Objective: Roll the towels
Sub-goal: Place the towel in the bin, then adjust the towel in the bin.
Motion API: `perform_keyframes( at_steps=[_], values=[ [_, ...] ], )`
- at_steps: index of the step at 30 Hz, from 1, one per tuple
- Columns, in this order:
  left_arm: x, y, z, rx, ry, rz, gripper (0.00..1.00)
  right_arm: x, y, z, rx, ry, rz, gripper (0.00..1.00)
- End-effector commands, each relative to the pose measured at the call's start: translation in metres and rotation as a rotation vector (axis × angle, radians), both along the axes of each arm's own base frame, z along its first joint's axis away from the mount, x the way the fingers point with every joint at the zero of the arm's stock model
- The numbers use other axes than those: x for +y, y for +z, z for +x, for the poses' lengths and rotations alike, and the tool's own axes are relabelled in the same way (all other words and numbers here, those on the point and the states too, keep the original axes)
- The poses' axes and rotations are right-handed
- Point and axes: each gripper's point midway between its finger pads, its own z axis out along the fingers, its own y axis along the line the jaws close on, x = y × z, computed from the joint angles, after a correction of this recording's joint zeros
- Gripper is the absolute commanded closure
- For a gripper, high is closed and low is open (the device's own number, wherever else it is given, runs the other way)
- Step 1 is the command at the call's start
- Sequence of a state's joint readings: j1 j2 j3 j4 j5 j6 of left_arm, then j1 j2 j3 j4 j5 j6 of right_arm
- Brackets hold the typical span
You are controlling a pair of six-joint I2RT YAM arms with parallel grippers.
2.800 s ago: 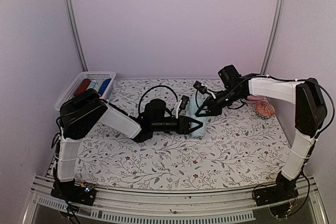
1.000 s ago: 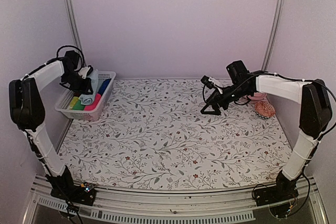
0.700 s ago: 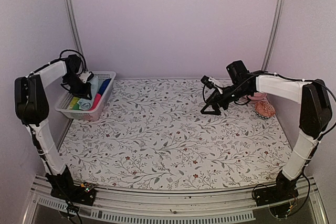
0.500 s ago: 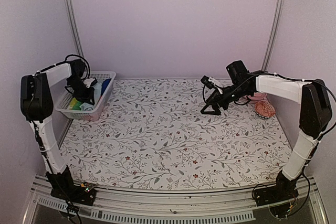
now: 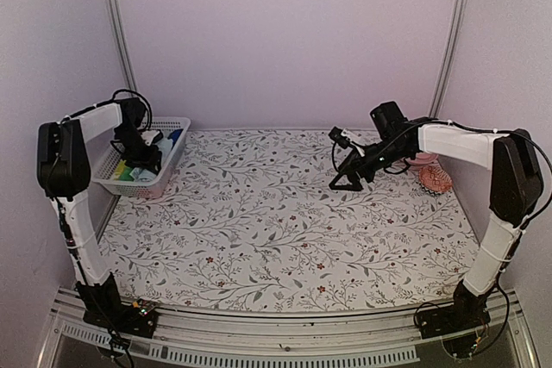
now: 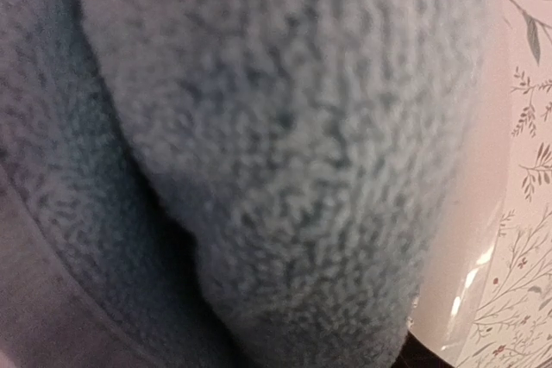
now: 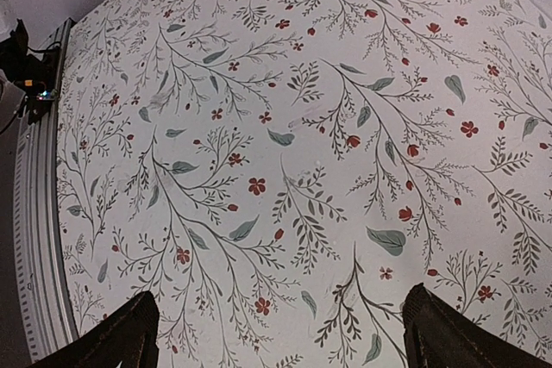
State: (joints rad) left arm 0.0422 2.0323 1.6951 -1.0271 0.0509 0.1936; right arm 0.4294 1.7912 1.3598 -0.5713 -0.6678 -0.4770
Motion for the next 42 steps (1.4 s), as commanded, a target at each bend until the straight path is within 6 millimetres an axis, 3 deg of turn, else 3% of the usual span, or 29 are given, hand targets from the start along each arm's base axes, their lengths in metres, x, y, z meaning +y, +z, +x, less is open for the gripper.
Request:
perform_keyframes(
  at_steps=[1,6,11,19,21,29,37,42],
  values=[
    [0.002,0.014,-0.001,-0.002,0.013,0.044,0.37,0.005,-0.002,-0.006,0.009,0.029,0.006,0.01],
    [0.008,0.029,0.003,-0.042,0.030,0.080,0.35,0.008,-0.002,-0.009,0.011,0.038,0.007,0.01],
    [0.012,0.030,0.001,-0.041,0.042,0.104,0.25,0.009,0.000,-0.010,0.010,0.043,0.010,0.01],
    [0.020,0.037,0.002,-0.059,0.065,0.160,0.22,0.010,0.002,-0.012,0.013,0.047,0.015,0.01],
    [0.021,0.053,0.003,-0.102,0.069,0.168,0.22,0.010,0.002,-0.012,0.013,0.048,0.015,0.01],
    [0.025,0.064,0.002,-0.134,0.077,0.207,0.14,0.012,0.003,-0.014,0.014,0.053,0.017,0.01],
    [0.025,0.056,0.004,-0.123,0.091,0.218,0.20,0.013,0.007,-0.015,0.008,0.060,0.025,0.01],
    [0.011,0.070,0.014,-0.210,0.069,0.174,0.22,0.013,0.007,-0.015,0.006,0.061,0.025,0.01]
  ],
)
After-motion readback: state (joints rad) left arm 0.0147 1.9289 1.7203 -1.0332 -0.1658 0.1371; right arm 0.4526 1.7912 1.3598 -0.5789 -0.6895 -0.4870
